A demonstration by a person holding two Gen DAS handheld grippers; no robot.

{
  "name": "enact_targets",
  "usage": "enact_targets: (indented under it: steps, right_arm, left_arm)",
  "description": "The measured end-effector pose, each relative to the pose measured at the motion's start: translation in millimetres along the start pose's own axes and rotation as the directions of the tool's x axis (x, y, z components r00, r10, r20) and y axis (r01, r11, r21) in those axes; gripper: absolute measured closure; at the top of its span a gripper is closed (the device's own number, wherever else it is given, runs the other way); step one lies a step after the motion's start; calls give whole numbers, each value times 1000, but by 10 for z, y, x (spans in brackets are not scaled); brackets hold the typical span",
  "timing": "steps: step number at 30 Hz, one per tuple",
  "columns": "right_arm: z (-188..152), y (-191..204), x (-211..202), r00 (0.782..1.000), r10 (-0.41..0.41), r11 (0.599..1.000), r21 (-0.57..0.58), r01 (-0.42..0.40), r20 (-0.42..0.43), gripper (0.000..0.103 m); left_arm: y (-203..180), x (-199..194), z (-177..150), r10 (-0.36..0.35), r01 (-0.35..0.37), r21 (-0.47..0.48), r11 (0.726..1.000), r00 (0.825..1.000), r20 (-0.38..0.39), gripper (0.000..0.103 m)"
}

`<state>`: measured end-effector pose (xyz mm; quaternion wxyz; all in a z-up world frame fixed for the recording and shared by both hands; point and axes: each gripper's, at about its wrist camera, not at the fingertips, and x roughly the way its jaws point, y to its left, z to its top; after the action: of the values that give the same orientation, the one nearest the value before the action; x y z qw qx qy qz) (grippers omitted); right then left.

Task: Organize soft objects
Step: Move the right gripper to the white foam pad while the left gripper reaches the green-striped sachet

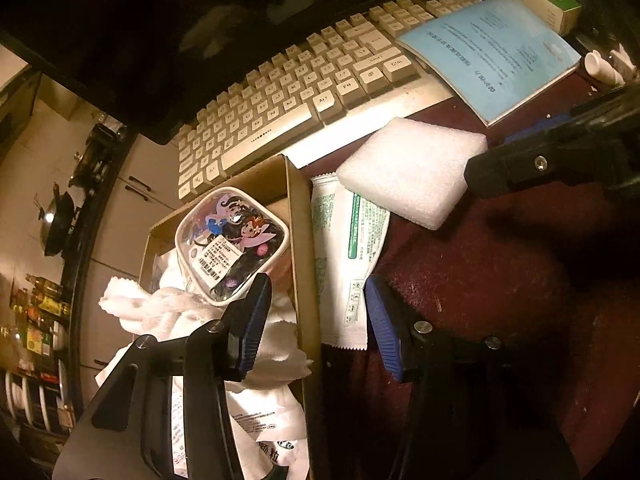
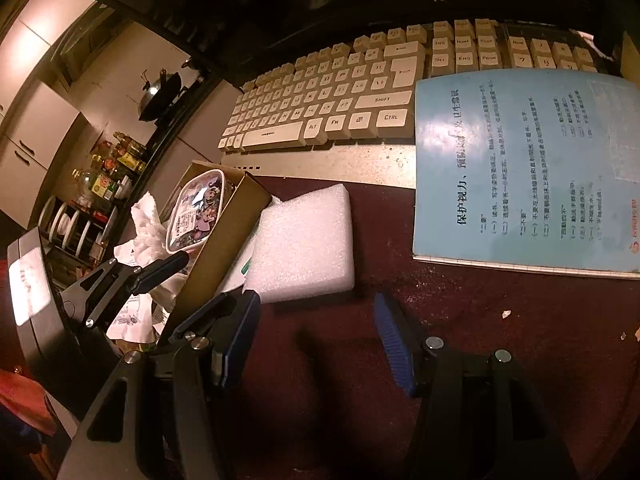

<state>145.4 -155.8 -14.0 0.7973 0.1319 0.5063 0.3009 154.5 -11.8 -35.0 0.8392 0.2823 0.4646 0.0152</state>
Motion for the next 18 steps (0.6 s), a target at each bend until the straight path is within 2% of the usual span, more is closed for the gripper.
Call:
enact_targets:
  steps: [3,6,12,15,18]
  right_arm:
    - [-9,2,2,1000,2,1000,-7,-2,-5,44]
    - [-1,20,-5,1000,11,1000,-14,-11,1,44]
    - [5,40,35,1000,9,1000,-17,-10,-4,44]
    - [16,29,50,1000,13,1000,-16,-13,-4,44]
    - [21,25,50,1000,21,1000,-17,-21,3,44]
  left_arm:
    - [2,-17,-37,-17,18,25,1000,1000,-16,54]
    - [53,-15,-55,-51,51,-13,999,999,-19,54]
    - [-132,60,-30,-21,22,45,999,999,-31,54]
    - [-162,59,-11,6,-6,45,999,1000,-8,55]
    - [-78,48,-15,39,-39,-2,999,999,15,82]
